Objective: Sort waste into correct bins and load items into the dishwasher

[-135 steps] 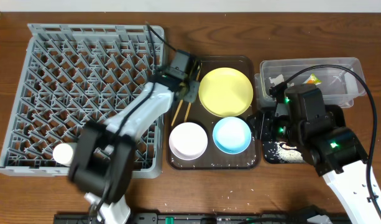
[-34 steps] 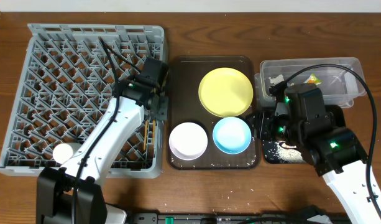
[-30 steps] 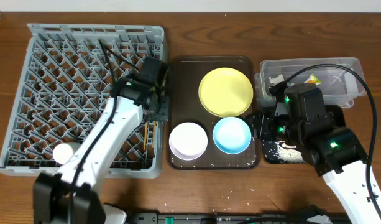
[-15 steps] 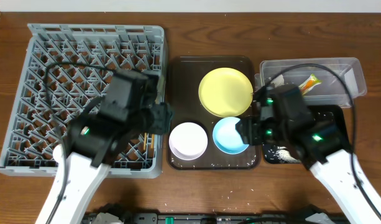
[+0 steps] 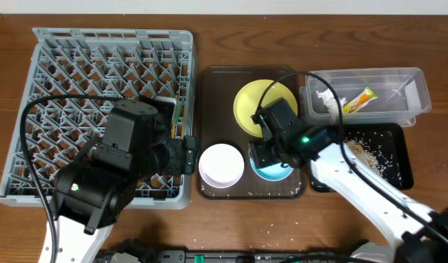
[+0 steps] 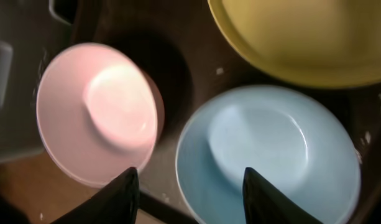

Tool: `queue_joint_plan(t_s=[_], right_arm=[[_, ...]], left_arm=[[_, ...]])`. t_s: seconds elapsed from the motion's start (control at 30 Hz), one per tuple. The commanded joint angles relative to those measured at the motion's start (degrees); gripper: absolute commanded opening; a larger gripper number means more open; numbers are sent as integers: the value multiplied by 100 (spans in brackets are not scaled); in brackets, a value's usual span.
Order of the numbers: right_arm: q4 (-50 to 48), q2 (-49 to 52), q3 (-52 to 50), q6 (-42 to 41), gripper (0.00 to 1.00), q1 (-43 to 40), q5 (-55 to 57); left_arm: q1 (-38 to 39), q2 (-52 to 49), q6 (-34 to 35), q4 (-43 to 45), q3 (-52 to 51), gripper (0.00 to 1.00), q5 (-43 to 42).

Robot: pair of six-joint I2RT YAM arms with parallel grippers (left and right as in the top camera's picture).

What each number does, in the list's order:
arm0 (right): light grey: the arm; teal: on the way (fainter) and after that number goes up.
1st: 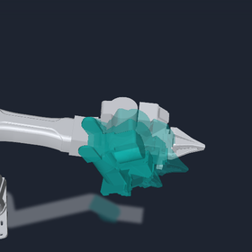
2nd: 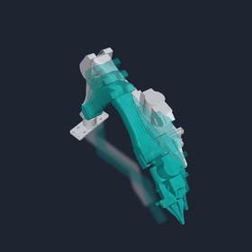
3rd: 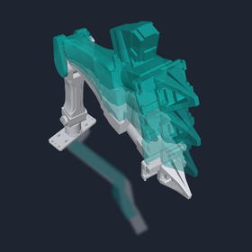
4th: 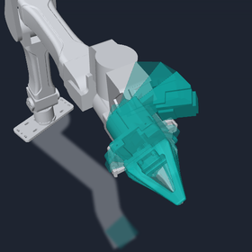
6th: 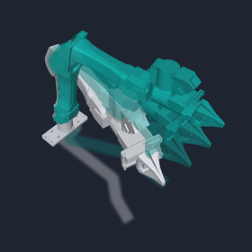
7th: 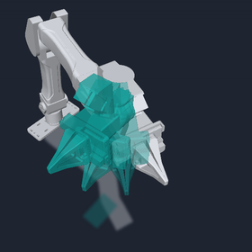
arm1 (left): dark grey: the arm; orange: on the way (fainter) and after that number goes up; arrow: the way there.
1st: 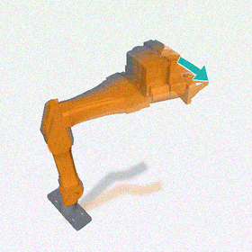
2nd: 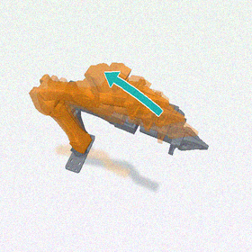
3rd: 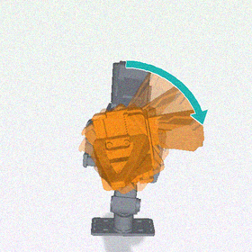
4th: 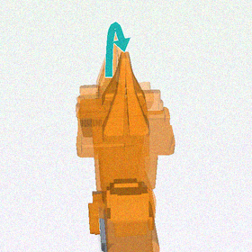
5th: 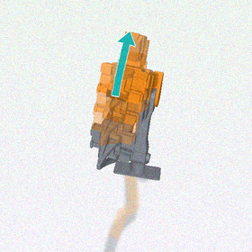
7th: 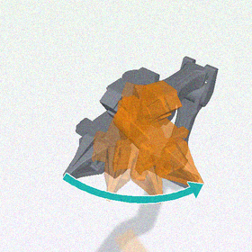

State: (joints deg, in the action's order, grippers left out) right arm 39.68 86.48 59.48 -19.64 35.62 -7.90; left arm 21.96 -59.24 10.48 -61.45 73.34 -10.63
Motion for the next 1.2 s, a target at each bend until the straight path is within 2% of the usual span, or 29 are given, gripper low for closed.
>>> queue_joint_plan(t_s=[0.0,0.2,0.23,0.3,0.4,0.5,0.53,0.8,0.9,1.03,1.17], right_arm=[[-197,472,-24,-192,50,63,122],[-339,1187,-24,-219,49,273,125],[-352,1307,-24,-219,46,326,186],[-293,1462,-24,-444,36,385,476],[-15,1523,-24,-1259,20,369,1062],[94,1497,-24,-1687,15,354,1537],[96,1499,-24,-1829,1,343,1633],[68,1346,-17,-1799,1,356,1176],[4,990,-17,-1742,1,273,695],[-289,249,-17,-1147,1,17,-341],[-350,-326,-17,-975,1,-214,-437]], left_arm=[[-2,11,-28,-2,125,85,-50],[-2,11,-28,-4,122,86,-50],[-2,11,-28,-4,116,91,-50],[-2,9,-28,-4,114,91,-50],[-2,9,-28,-4,114,92,-50],[-2,9,-28,-4,114,93,-50],[-2,9,-28,-4,114,93,-50],[-2,9,-28,-4,114,93,-50],[-2,9,-28,-4,114,94,-50],[-2,9,-28,-4,114,94,-50],[-2,9,-28,-4,114,94,-50]])
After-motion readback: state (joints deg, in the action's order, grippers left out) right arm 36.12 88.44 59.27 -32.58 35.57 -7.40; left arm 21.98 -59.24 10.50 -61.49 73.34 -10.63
